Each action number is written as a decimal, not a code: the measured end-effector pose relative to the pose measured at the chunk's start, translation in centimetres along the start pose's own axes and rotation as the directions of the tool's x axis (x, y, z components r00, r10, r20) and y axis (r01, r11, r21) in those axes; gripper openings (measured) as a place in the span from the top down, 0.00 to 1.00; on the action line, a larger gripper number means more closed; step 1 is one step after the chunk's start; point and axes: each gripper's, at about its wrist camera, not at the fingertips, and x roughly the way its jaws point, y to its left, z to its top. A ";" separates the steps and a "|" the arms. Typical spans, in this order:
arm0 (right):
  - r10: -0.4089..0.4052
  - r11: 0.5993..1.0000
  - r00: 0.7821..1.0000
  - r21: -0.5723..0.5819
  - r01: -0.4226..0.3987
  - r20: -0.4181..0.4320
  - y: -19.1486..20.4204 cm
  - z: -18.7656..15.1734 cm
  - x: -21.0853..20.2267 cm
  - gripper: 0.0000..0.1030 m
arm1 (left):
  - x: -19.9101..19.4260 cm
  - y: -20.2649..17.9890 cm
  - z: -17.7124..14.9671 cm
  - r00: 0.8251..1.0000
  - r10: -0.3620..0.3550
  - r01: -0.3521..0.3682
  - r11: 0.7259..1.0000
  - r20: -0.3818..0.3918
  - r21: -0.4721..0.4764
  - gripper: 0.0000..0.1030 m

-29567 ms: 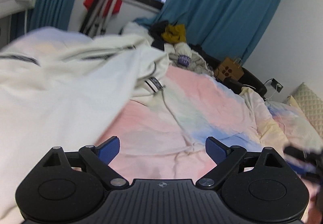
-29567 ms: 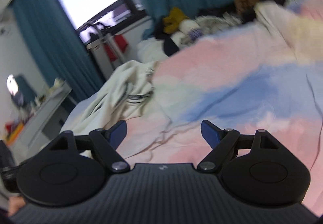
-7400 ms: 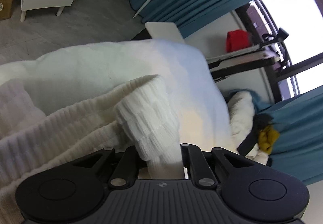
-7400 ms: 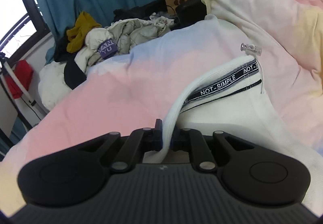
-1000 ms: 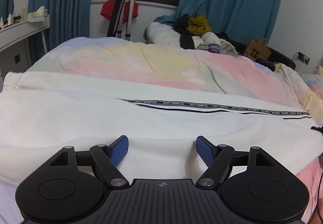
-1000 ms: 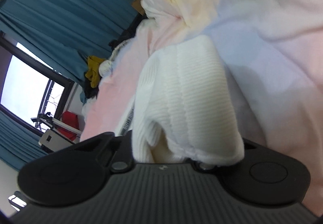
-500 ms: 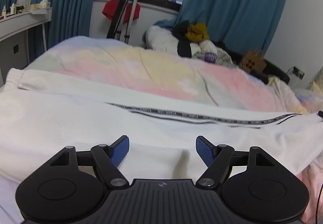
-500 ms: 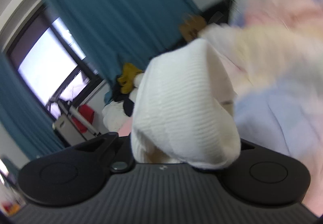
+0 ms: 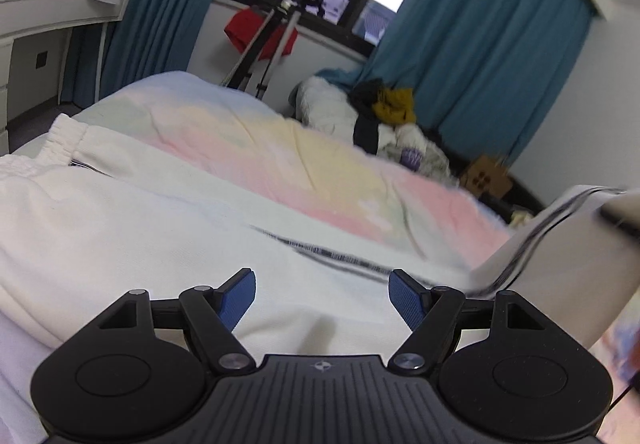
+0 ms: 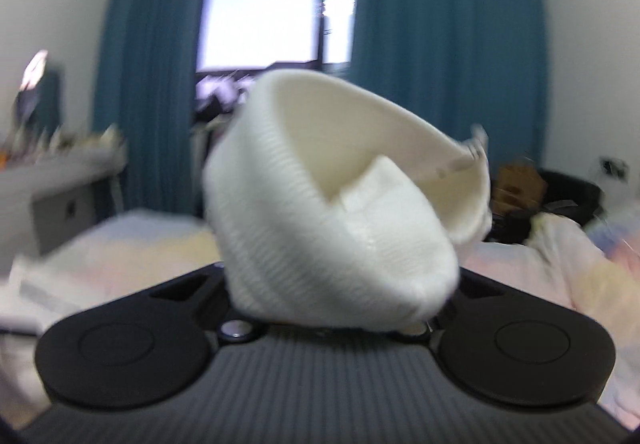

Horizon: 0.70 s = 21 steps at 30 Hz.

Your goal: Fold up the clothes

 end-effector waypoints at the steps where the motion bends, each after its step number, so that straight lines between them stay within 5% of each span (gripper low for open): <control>1: 0.019 0.999 1.000 -0.044 -0.020 -0.017 2.2 -0.8 0.3 0.87 | -0.4 0.4 0.2 1.000 -0.015 0.016 1.000 0.011 -0.017 0.24; 9: 0.089 0.958 0.942 -0.232 -0.171 -0.325 12.9 -12.4 4.7 0.87 | -1.8 2.7 0.9 0.996 -0.071 0.077 0.990 0.055 -0.115 0.24; 16: 0.107 0.958 0.950 -0.225 -0.177 -0.294 12.5 -11.3 3.7 0.84 | -0.5 2.6 0.6 0.992 -0.117 0.122 0.986 0.045 -0.115 0.24; 21: 0.193 0.960 0.913 -0.125 -0.252 -0.361 12.1 -10.0 3.7 0.64 | 0.3 2.1 -0.1 0.989 -0.146 0.149 0.983 0.030 -0.103 0.24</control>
